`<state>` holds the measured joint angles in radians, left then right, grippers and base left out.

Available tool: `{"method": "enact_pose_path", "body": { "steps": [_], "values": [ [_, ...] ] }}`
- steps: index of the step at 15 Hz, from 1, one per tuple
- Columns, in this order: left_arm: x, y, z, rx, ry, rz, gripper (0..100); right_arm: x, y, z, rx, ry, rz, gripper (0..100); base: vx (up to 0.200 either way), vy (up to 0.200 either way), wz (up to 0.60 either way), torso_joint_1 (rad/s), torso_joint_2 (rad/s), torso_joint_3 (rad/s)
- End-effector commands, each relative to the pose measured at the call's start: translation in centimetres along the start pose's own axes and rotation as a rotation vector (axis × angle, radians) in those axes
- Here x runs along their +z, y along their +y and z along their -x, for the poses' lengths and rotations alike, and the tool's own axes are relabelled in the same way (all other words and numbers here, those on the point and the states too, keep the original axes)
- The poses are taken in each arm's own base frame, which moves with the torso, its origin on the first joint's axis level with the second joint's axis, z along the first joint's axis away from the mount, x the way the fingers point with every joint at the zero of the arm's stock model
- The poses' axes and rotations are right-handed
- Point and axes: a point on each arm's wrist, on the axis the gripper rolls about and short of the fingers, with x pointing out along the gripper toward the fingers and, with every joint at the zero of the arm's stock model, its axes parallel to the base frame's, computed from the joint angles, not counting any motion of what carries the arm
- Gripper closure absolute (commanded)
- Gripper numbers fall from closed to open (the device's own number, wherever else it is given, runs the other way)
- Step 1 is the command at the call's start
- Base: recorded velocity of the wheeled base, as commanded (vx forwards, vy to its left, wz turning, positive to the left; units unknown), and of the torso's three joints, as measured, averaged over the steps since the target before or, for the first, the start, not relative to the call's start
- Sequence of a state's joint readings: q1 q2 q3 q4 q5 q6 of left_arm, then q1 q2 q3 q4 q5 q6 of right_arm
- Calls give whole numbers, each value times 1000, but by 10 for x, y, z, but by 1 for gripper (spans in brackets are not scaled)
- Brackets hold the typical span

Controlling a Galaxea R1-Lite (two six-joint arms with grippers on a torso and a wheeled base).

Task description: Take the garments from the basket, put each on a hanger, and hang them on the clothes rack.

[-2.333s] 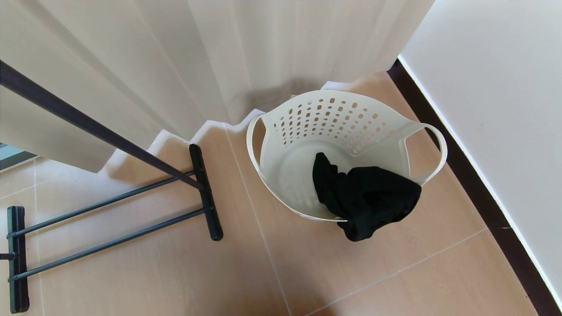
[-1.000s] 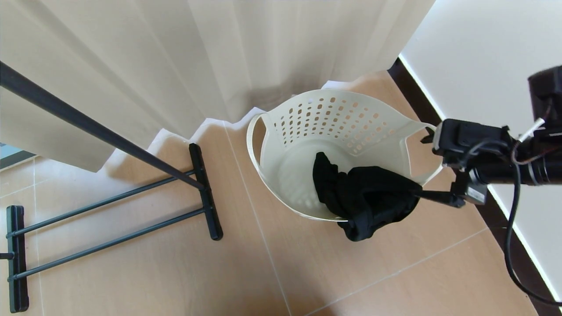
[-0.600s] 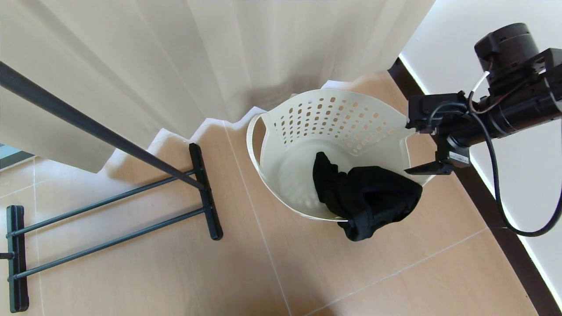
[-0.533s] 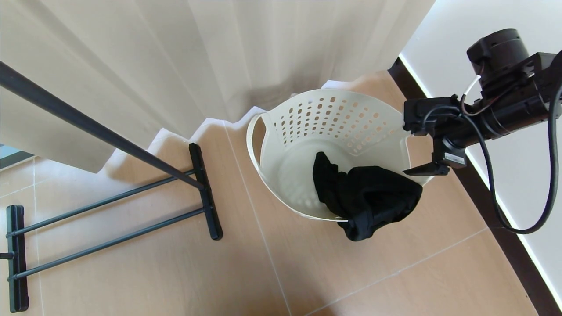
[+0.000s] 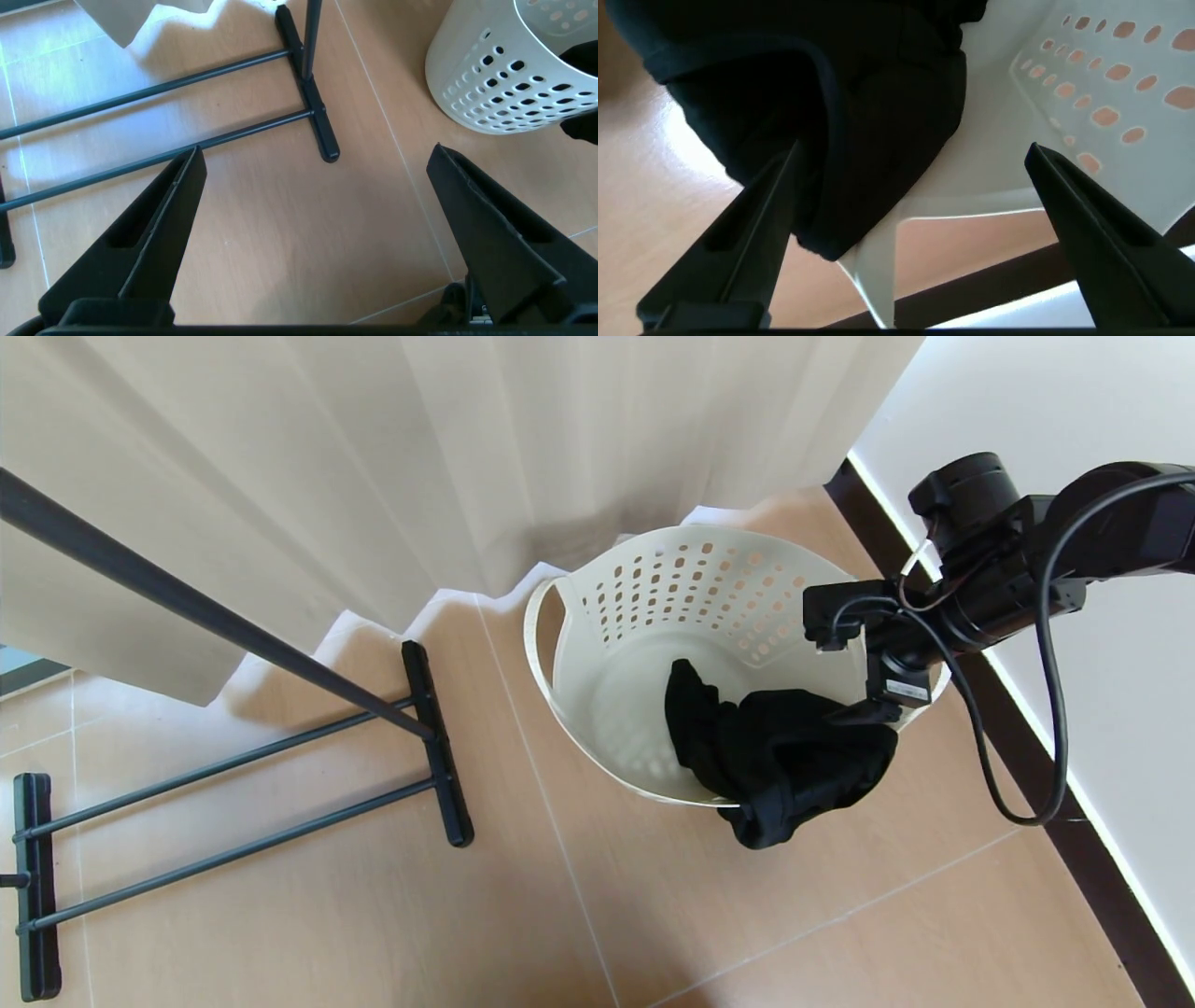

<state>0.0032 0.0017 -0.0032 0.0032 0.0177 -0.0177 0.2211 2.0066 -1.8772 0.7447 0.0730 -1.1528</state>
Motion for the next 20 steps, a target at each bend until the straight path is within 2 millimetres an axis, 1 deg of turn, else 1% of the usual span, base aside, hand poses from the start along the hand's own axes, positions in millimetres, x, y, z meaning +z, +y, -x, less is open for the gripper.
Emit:
{"method": "enact_pose_path", "body": {
  "steps": [1,2,3,6,13,17,18,20],
  "values": [
    [0,0,0,1,1,1,0,1,1,-16,26,19,6,0,0,0,0,0,0,0],
    [0,0,0,1,1,1,0,0,2,-19,28,33,6,0,0,0,0,0,0,0],
    [0,0,0,1,1,1,0,-1,3,-27,38,53,4,0,0,0,0,0,0,0],
    [0,0,0,1,1,1,0,-1,3,-39,47,66,7,0,0,0,0,0,0,0],
    [0,0,0,1,1,1,0,13,13,-45,78,52,37,0,0,0,0,0,0,0],
    [0,0,0,1,1,1,0,14,15,-50,92,56,42,0,0,0,0,0,0,0],
    [0,0,0,1,1,1,0,18,18,-53,102,60,52,0,0,0,0,0,0,0],
    [0,0,0,1,1,1,0,18,19,-61,111,73,53,0,0,0,0,0,0,0]
  ]
}}
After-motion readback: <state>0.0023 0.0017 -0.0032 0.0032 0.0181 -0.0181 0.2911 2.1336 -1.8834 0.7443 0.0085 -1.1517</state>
